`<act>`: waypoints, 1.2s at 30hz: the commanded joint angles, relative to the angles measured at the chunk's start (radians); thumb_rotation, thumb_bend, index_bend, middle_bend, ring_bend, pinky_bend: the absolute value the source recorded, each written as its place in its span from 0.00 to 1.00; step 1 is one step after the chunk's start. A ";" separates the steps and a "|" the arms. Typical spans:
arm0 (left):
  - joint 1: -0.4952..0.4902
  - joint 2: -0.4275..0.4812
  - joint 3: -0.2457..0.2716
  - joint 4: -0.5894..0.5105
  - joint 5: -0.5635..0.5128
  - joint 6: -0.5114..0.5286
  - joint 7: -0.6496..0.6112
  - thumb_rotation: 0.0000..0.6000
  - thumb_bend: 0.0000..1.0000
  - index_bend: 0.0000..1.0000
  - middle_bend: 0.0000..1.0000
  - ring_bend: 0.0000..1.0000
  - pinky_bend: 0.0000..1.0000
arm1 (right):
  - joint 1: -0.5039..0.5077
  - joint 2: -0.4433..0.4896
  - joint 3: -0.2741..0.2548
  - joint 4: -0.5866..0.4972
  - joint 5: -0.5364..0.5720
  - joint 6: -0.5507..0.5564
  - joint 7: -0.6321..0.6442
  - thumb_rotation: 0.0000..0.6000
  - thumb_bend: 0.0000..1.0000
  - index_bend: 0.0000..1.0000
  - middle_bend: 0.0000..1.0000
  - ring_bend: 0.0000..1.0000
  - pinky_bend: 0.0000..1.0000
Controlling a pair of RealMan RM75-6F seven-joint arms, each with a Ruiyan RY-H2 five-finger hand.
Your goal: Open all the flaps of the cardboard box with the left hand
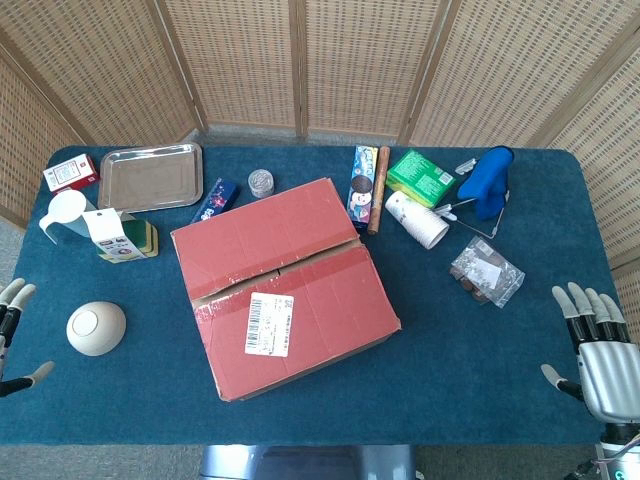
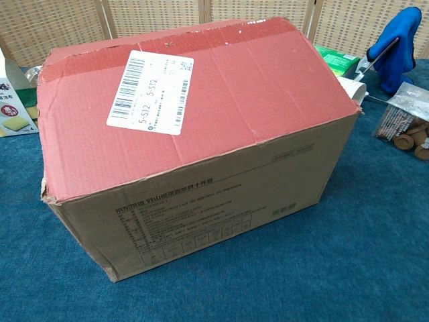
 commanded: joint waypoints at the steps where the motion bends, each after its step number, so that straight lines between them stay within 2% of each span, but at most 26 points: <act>1: -0.001 0.000 0.001 0.001 0.002 -0.002 0.000 1.00 0.11 0.00 0.00 0.00 0.00 | -0.002 0.000 0.001 -0.001 -0.001 0.004 -0.001 1.00 0.00 0.00 0.00 0.00 0.03; 7: -0.004 0.009 0.009 -0.004 0.012 -0.016 -0.025 1.00 0.11 0.00 0.00 0.00 0.00 | -0.003 0.004 -0.003 -0.006 -0.005 0.006 -0.001 1.00 0.00 0.00 0.00 0.00 0.03; 10: -0.024 0.039 0.023 -0.032 0.030 -0.064 -0.110 1.00 0.11 0.00 0.00 0.00 0.00 | -0.006 0.010 -0.003 -0.015 -0.003 0.011 0.008 1.00 0.00 0.00 0.00 0.00 0.03; 11: -0.058 0.071 0.027 -0.066 0.045 -0.123 -0.226 1.00 0.11 0.00 0.00 0.00 0.00 | -0.007 0.014 -0.003 -0.018 -0.006 0.014 0.013 1.00 0.00 0.00 0.00 0.00 0.03; 15: -0.159 0.192 0.024 -0.092 0.084 -0.266 -0.513 1.00 0.11 0.00 0.00 0.00 0.00 | -0.008 0.021 -0.005 -0.024 -0.009 0.014 0.022 1.00 0.00 0.00 0.00 0.00 0.03; 24: -0.357 0.356 -0.005 -0.137 0.189 -0.460 -1.043 1.00 0.11 0.01 0.00 0.00 0.00 | -0.010 0.026 -0.011 -0.030 -0.017 0.015 0.026 1.00 0.00 0.00 0.00 0.00 0.03; 30: -0.486 0.399 -0.027 -0.138 0.259 -0.559 -1.296 1.00 0.11 0.04 0.00 0.00 0.01 | -0.011 0.029 -0.013 -0.032 -0.021 0.017 0.029 1.00 0.00 0.00 0.00 0.00 0.03; 36: -0.600 0.414 -0.040 -0.153 0.265 -0.684 -1.443 1.00 0.11 0.05 0.00 0.00 0.08 | -0.011 0.030 -0.014 -0.033 -0.024 0.017 0.029 1.00 0.00 0.00 0.00 0.00 0.03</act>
